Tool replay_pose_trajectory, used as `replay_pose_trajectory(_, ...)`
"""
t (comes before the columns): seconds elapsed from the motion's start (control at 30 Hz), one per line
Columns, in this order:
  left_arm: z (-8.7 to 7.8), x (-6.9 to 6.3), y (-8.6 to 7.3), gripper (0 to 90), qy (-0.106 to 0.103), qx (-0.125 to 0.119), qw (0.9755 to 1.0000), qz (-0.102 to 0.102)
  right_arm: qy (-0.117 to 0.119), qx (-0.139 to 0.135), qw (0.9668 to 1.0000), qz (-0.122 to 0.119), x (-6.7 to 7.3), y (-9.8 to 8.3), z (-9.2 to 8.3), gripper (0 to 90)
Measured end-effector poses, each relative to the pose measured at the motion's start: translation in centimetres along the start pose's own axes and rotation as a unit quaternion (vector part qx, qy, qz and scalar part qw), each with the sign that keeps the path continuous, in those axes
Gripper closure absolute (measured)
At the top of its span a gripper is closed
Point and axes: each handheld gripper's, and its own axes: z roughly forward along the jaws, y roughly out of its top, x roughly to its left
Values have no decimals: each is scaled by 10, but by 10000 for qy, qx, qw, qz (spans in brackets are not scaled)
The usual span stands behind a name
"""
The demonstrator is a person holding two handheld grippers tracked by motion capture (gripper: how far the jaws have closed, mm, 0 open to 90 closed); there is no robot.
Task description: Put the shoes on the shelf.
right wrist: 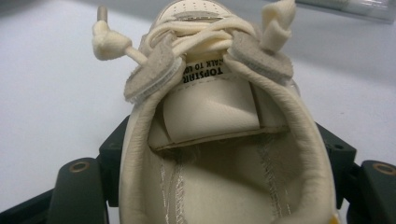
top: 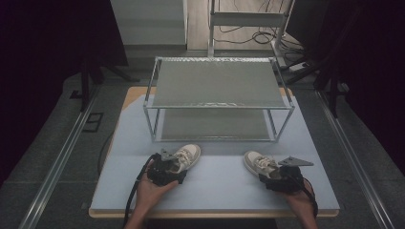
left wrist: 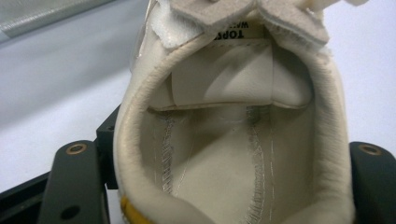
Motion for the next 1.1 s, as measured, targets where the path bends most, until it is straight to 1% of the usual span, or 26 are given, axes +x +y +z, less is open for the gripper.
replay_pose_trajectory(0.1,-2,2,0,297,-1,-28,10000,-14,86,-24,10000,43,0,1,-2,278)
replay_pose_trajectory(0.2,-2,2,0,297,-24,-30,10000,-23,108,-63,9999,47,1,3,-3,279)
replay_pose_trajectory(0.3,-3,1,0,297,-16,26,10000,29,166,-83,9998,85,1,5,-3,280)
replay_pose_trajectory(0.4,-5,1,3,297,12,24,10000,78,152,-138,9998,70,2,11,-5,281)
replay_pose_trajectory(0.47,-8,1,7,297,28,-1,10000,85,177,-198,9996,98,3,16,-6,281)
replay_pose_trajectory(0.63,-10,-2,19,296,27,-70,9999,109,204,-293,9994,37,10,32,-5,281)
replay_pose_trajectory(0.8,-5,-4,30,296,26,-69,9999,90,185,-327,9993,48,15,46,-1,281)
replay_pose_trajectory(0.97,3,-7,44,296,28,-42,9999,129,222,-339,9992,65,16,58,6,281)
replay_pose_trajectory(1.1,8,-8,57,296,40,-108,9999,107,142,-365,9991,145,15,67,13,281)
